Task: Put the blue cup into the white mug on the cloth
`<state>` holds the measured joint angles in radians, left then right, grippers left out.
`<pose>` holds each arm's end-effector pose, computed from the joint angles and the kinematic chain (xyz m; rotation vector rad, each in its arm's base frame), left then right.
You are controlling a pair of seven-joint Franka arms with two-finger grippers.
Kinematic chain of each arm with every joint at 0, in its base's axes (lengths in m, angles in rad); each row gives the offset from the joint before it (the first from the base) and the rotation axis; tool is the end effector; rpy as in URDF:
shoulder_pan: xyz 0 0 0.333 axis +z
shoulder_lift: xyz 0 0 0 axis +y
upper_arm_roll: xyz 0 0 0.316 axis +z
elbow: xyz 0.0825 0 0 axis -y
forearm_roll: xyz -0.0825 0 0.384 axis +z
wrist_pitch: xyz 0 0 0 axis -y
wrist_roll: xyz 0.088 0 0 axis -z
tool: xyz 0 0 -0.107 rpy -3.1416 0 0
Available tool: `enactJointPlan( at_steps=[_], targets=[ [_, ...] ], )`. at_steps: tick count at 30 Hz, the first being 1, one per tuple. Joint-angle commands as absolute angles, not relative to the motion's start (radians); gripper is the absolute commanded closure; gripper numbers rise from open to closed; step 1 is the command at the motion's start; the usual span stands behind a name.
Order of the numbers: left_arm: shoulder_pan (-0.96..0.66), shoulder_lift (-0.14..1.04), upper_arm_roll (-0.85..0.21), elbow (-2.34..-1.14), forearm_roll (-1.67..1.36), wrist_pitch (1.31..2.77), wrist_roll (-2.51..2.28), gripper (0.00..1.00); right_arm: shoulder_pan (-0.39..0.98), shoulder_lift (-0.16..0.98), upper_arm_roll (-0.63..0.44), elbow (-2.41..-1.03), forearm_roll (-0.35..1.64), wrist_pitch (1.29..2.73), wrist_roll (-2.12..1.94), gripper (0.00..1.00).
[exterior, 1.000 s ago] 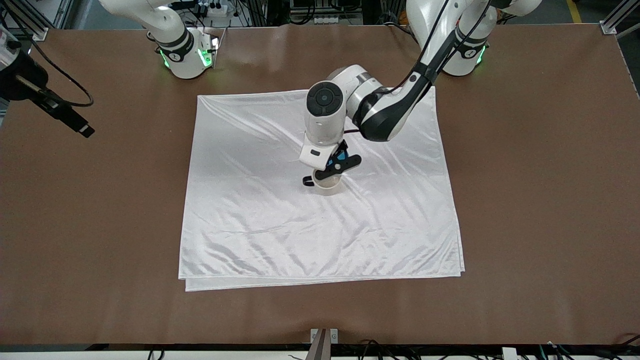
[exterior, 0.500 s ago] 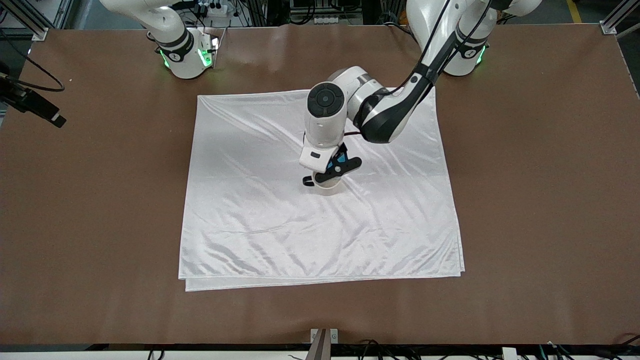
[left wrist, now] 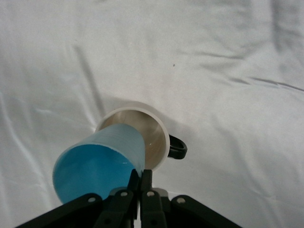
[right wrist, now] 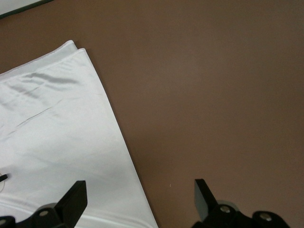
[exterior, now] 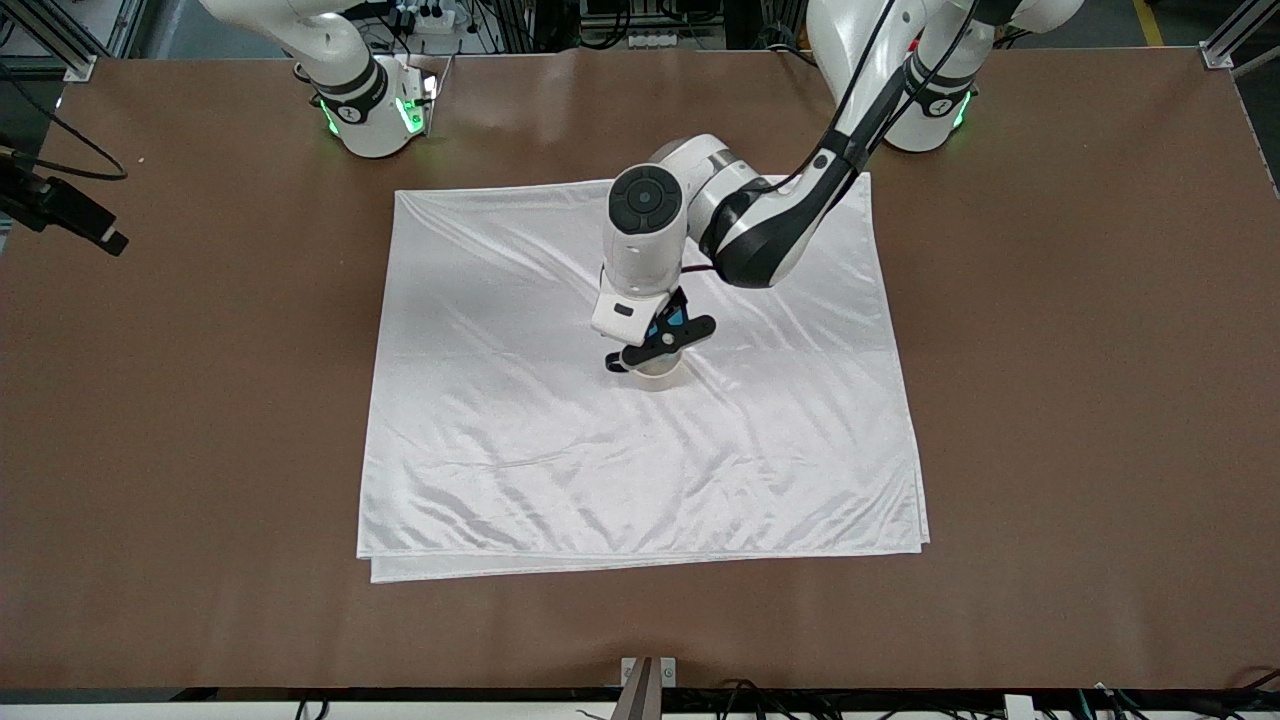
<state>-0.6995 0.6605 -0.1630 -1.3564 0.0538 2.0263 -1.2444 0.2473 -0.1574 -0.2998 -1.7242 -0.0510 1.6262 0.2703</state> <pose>0.4961 -0.5356 0.3390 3.0406 0.6057 -0.0549 0.5104 -0.0443 0.6365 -3.0995 0.4987 -0.0827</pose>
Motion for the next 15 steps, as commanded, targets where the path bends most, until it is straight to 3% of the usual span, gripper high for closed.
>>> enactJointPlan(
  at_steps=[1,15],
  targets=[
    [-0.719,0.689,-0.149,-1.327,0.048,2.028,-1.267,1.00,0.229,-0.143,-0.293,-1.724,-0.069,1.647,0.227,0.00],
    [-0.726,0.722,-0.141,-1.330,0.051,2.028,-1.262,1.00,0.222,-0.143,-0.293,-1.724,-0.080,1.647,0.225,0.00]
  ],
)
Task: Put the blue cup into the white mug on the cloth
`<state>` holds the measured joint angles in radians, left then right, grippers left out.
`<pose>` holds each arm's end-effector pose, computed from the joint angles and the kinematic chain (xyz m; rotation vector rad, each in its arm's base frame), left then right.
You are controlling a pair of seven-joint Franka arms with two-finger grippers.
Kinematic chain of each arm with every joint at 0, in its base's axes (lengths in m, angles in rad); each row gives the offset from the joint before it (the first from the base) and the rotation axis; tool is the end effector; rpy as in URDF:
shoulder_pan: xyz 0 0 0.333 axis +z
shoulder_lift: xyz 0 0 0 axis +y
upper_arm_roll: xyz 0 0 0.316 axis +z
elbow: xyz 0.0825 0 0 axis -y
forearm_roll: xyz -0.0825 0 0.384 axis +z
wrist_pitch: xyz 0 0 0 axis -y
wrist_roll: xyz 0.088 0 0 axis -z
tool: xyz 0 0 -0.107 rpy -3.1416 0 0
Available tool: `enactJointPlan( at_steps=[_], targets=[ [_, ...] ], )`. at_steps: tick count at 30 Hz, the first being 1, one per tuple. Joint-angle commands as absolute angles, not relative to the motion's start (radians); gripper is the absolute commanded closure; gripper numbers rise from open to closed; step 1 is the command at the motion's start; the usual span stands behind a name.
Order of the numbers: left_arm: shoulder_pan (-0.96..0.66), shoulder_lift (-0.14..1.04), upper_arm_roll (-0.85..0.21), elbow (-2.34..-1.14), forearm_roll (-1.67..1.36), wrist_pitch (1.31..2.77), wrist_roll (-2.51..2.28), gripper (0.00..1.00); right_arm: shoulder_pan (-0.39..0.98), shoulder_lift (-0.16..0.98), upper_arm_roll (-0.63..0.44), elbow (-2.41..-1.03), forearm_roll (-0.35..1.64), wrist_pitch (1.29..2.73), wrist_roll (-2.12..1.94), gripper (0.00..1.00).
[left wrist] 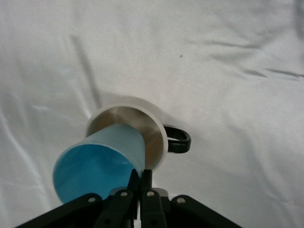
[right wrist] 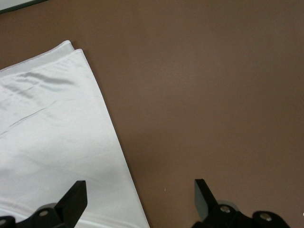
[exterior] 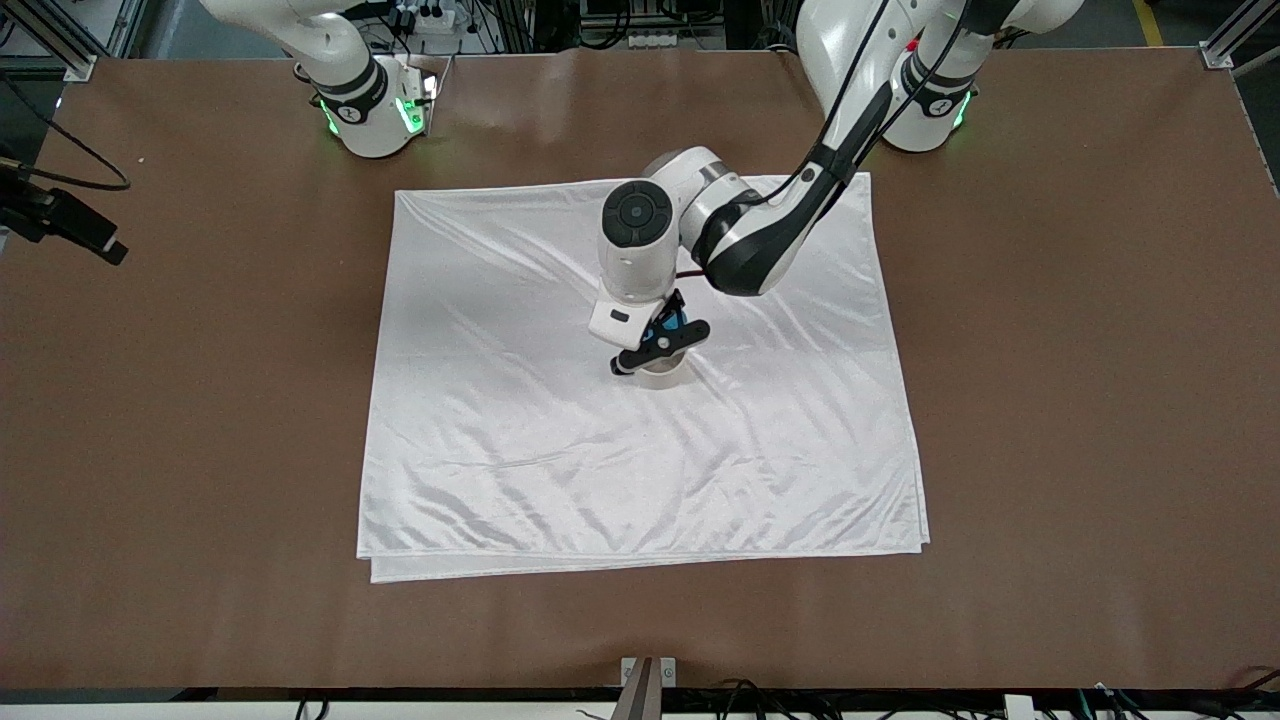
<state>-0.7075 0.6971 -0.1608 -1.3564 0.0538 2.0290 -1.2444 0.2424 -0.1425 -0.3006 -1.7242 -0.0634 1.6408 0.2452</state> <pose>0.4928 -0.5387 0.3125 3.0683 0.6029 -0.0874 0.5159 -0.0475 0.6306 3.0894 -0.4651 0.0853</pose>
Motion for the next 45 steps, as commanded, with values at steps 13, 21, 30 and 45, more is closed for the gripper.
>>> enactJointPlan(
  at_steps=[13,21,30,45],
  targets=[
    [-0.726,0.727,-0.134,-1.331,0.054,2.036,-1.253,0.00,0.060,-0.137,-0.144,-1.721,-0.069,1.667,0.225,0.00],
    [-0.723,0.721,-0.133,-1.333,0.080,2.036,-1.255,0.00,-0.015,-0.101,-0.077,-1.687,-0.063,1.680,0.225,0.00],
    [-0.667,0.683,-0.129,-1.333,0.123,2.026,-1.215,0.00,-0.087,-0.046,0.015,-1.611,-0.061,1.677,0.207,0.00],
    [-0.462,0.612,-0.130,-1.348,0.124,1.980,-0.945,0.00,-0.110,0.006,0.054,-1.543,-0.058,1.667,0.204,0.00]
  ],
)
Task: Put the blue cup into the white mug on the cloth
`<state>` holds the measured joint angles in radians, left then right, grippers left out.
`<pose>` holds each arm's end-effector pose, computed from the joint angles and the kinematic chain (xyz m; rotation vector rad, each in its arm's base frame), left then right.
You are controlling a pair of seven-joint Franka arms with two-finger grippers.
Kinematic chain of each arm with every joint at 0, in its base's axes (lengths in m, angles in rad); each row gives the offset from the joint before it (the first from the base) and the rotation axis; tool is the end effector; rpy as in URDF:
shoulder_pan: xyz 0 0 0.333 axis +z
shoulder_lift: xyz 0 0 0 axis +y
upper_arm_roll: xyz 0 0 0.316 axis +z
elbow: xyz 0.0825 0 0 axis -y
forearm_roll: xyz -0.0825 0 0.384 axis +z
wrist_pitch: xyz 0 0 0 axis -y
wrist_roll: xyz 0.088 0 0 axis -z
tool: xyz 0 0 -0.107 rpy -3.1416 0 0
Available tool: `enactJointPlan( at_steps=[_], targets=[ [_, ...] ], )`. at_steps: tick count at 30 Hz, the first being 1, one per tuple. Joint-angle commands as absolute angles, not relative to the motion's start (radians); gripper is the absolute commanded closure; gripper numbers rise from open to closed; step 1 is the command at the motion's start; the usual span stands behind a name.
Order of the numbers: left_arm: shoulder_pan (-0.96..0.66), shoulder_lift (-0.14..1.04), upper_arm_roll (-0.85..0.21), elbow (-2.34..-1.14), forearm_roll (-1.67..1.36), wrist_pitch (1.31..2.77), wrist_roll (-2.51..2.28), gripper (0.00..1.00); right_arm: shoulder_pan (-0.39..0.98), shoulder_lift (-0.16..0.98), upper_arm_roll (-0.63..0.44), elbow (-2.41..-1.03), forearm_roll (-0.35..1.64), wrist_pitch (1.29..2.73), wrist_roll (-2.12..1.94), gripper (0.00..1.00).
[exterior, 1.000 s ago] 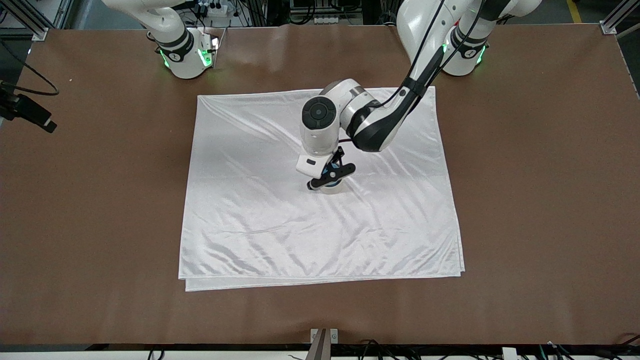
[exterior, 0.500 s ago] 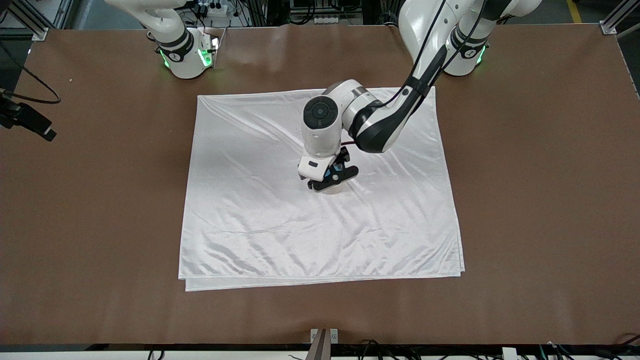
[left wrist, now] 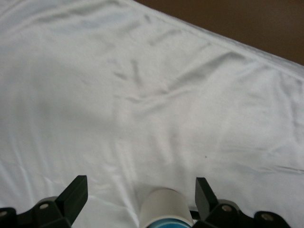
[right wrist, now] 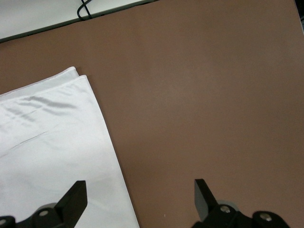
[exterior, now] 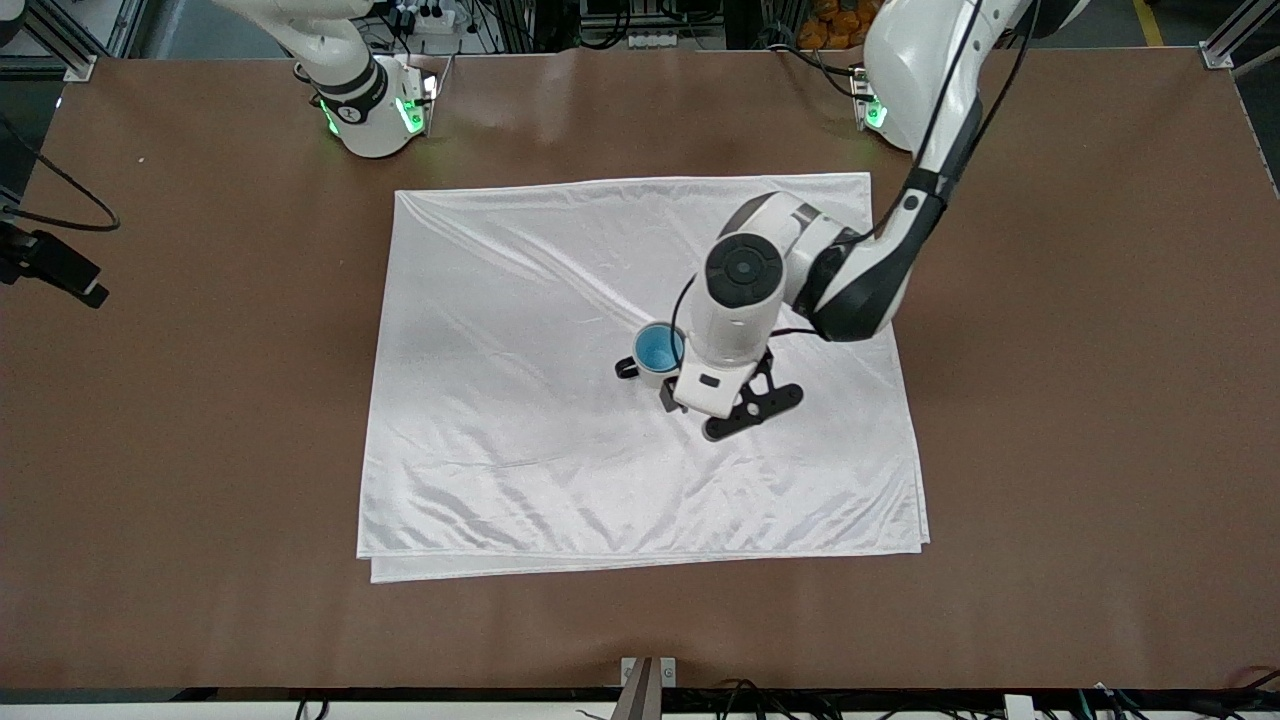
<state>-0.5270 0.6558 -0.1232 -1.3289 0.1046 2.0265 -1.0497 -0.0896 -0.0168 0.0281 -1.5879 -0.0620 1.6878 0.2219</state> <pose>0.6008 -0.4240 0.3535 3.0623 0.5933 0.0723 0.5596 -0.0403 0.6369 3.0530 -0.4298 0.1872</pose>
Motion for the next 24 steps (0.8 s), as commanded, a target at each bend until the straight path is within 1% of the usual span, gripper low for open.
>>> enactJointPlan(
  at_steps=[1,6,18,24],
  targets=[
    [-0.445,0.606,-0.132,-1.347,0.123,1.974,-0.919,0.00,-0.110,0.006,0.054,-1.543,-0.058,1.667,0.204,0.00],
    [-0.367,0.594,-0.133,-1.348,0.120,1.930,-0.783,0.00,-0.107,0.006,0.054,-1.545,-0.058,1.667,0.203,0.00],
    [-0.143,0.551,-0.138,-1.348,0.110,1.907,-0.483,0.00,-0.118,0.005,0.049,-1.546,0.009,1.654,0.195,0.00],
    [-0.057,0.532,-0.140,-1.347,0.107,1.885,-0.338,0.00,-0.117,0.003,0.048,-1.543,-0.005,1.628,0.082,0.00]
  ],
)
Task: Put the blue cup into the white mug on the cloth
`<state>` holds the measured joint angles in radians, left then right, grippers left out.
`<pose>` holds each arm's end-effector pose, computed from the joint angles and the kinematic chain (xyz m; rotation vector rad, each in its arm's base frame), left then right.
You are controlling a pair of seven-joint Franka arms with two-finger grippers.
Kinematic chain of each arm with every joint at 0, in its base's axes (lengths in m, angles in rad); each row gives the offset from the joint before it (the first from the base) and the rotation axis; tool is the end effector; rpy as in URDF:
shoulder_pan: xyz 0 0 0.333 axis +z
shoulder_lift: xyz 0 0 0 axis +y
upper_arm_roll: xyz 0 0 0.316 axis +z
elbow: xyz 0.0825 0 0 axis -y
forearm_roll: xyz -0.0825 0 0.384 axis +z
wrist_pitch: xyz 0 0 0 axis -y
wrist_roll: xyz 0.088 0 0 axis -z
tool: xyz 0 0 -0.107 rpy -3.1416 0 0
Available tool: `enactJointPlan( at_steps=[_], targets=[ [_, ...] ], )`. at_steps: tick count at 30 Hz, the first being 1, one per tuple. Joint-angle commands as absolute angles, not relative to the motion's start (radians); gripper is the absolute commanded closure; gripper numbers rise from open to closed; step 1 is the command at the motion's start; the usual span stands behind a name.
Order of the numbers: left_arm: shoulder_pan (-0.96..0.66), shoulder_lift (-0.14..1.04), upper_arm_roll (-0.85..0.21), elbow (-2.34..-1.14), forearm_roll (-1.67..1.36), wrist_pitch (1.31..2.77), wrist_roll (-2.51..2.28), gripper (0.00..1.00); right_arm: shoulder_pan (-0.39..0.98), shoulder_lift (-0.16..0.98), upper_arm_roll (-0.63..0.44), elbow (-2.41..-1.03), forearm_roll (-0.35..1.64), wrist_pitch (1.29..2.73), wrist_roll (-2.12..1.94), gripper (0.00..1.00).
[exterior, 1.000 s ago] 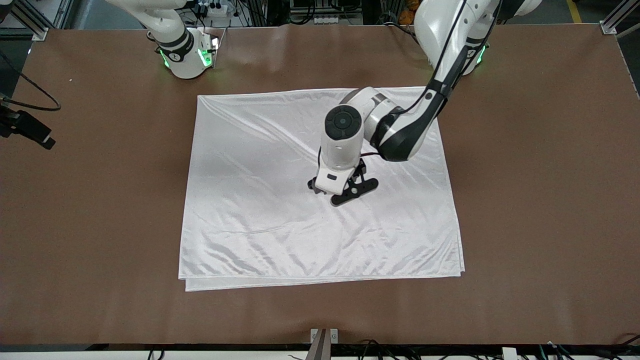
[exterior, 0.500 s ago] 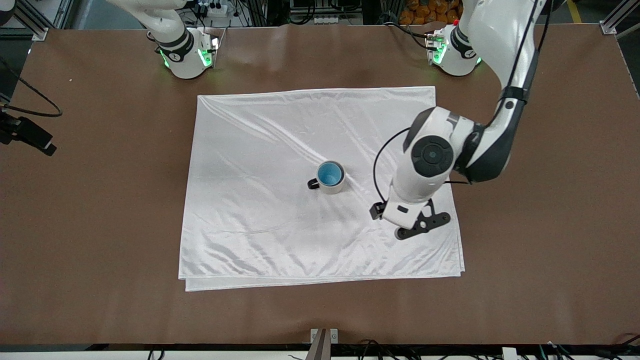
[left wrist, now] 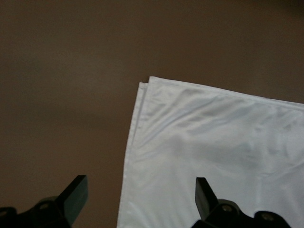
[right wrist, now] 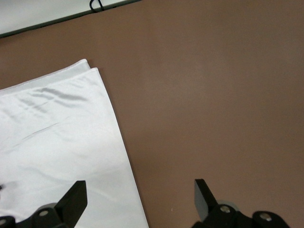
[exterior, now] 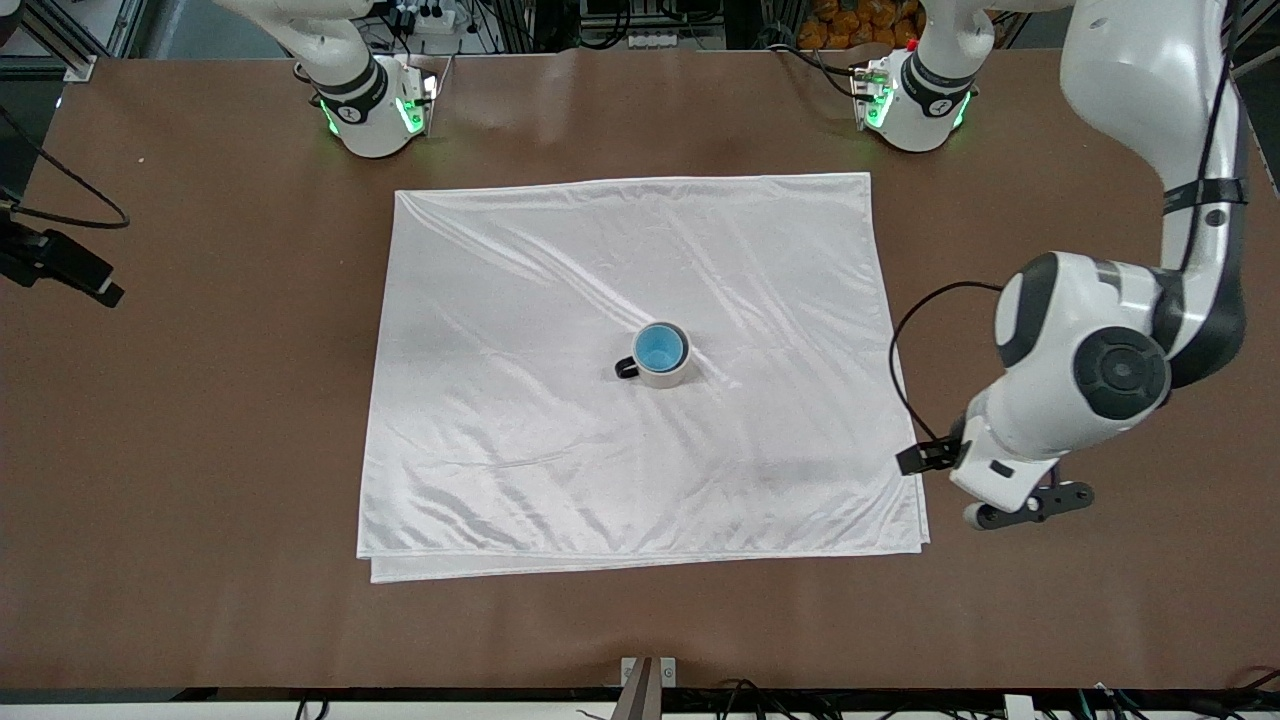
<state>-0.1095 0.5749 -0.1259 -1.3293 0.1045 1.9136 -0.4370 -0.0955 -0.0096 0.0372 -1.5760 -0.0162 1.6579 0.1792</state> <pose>0.7058 -0.1419 0.4018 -3.1035 -0.2921 -0.0361 0.5595 -0.0342 0.6355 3.1054 -0.3694 0.1445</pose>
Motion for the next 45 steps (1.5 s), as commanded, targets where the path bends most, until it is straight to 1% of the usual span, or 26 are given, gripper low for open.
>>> enactJointPlan(
  at_steps=[1,6,15,25,30,36,39,42,45],
  targets=[
    [-0.043,0.529,-0.140,-1.347,0.107,1.882,-0.318,0.00,-0.117,0.002,0.048,-1.543,-0.005,1.628,0.063,0.00],
    [0.023,0.500,-0.143,-1.359,0.104,1.871,-0.220,0.00,-0.118,0.002,0.048,-1.542,-0.005,1.618,0.043,0.00],
    [0.081,0.413,-0.138,-1.407,0.058,1.850,-0.156,0.00,-0.120,-0.002,0.046,-1.531,0.006,1.554,0.043,0.00],
    [0.087,0.207,-0.127,-1.572,0.057,1.850,-0.068,0.00,-0.126,0.002,0.041,-1.531,0.011,1.532,0.003,0.00],
    [0.094,0.065,-0.115,-1.670,0.034,1.850,-0.049,0.00,-0.124,0.002,0.043,-1.531,0.011,1.532,-0.029,0.00],
    [0.092,-0.077,-0.114,-1.769,0.002,1.848,-0.049,0.00,-0.124,0.002,0.043,-1.531,0.011,1.532,-0.028,0.00],
    [0.094,-0.116,-0.114,-1.782,-0.002,1.833,-0.049,0.00,-0.123,0.002,0.043,-1.531,0.014,1.532,-0.026,0.00],
    [0.109,-0.149,-0.114,-1.781,-0.002,1.764,-0.019,0.00,-0.124,0.002,0.043,-1.531,0.014,1.532,-0.026,0.00],
    [0.123,-0.170,-0.114,-1.776,-0.006,1.726,0.038,0.00,-0.124,0.002,0.043,-1.531,0.014,1.532,-0.026,0.00]
  ],
)
